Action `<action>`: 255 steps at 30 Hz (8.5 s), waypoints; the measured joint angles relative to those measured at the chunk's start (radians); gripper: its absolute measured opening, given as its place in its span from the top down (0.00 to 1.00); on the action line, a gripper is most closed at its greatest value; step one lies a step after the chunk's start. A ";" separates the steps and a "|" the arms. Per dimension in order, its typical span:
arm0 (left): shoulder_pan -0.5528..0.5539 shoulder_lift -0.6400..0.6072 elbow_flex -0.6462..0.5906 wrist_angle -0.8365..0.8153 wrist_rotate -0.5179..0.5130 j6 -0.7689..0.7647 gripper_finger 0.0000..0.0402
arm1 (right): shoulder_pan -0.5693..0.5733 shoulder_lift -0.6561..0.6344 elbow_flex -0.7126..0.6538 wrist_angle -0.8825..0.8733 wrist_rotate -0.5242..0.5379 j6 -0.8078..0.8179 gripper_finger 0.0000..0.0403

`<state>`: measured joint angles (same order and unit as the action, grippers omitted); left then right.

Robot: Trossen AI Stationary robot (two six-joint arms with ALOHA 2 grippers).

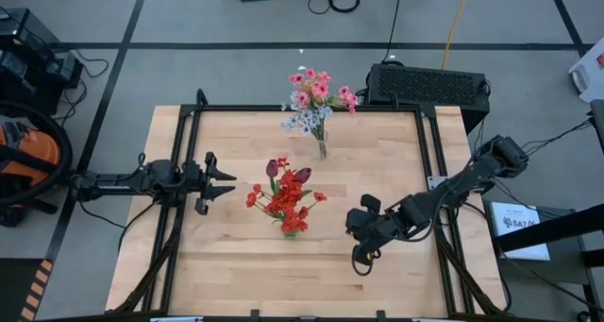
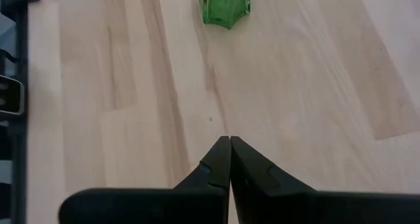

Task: Sort flowers into vase by color
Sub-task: Return to Home Position

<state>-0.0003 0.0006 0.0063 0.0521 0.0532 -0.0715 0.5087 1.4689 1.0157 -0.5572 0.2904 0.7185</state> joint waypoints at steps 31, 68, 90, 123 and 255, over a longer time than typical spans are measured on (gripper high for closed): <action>0.000 0.000 -0.001 -0.009 0.002 0.001 0.66 | -0.331 -0.188 -0.472 0.598 -0.084 -0.443 1.00; 0.000 0.003 -0.002 -0.017 0.002 0.001 0.66 | -0.503 -1.011 -0.874 0.821 -0.151 -0.484 1.00; 0.000 0.004 -0.002 -0.016 0.001 0.001 0.66 | -0.480 -1.289 -1.000 0.736 -0.189 -0.487 1.00; 0.000 0.004 -0.002 -0.017 -0.002 0.001 0.66 | -0.483 -1.420 -0.998 0.574 -0.262 -0.574 1.00; 0.000 0.003 -0.002 -0.017 -0.001 0.001 0.66 | -0.483 -1.420 -0.998 0.575 -0.262 -0.574 1.00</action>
